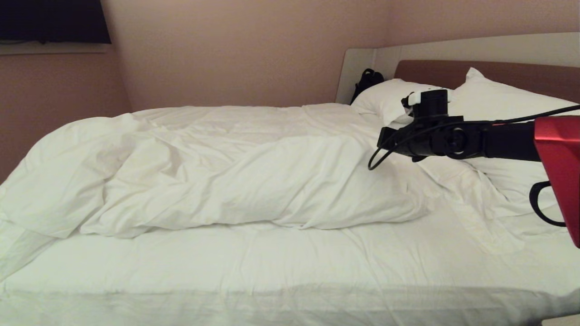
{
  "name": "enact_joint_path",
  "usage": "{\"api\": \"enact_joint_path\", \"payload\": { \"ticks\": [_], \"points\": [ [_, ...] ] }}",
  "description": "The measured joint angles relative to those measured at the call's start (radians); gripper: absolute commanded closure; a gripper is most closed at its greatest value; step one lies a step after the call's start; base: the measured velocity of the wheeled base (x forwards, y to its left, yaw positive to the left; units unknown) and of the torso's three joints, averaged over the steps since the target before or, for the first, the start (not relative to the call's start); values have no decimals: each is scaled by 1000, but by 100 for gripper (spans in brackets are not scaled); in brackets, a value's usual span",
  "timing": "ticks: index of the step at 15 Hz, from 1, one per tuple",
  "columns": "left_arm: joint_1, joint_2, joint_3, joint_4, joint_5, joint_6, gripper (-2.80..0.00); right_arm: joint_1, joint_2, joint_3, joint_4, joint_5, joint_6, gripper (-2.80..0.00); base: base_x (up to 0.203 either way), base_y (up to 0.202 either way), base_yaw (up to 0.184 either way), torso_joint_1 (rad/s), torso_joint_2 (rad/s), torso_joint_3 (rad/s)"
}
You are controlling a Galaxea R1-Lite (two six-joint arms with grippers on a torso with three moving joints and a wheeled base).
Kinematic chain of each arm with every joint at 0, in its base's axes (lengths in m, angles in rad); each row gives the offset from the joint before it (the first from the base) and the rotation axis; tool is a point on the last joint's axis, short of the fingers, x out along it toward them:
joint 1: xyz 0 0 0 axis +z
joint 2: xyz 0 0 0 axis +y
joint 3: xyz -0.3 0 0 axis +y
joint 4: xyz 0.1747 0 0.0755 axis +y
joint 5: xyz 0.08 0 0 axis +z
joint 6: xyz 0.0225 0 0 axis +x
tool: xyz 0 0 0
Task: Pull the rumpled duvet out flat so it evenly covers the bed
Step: Flatten the corners of the folded blanket
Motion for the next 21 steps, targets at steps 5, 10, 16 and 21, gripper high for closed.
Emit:
{"api": "enact_joint_path", "payload": {
  "ticks": [5,10,16,21],
  "points": [
    [0,0,0,0,0,0,0,13,28,0,-73,19,-4,0,0,0,0,0,0,0],
    [0,0,0,0,0,1,0,40,44,0,-79,19,-27,-280,0,0,0,0,0,0],
    [0,0,0,0,1,1,0,43,90,0,-118,15,-58,-280,0,0,0,0,0,0],
    [0,0,0,-1,0,1,0,37,188,0,-181,18,-80,-280,0,0,0,0,0,0]
  ]
}}
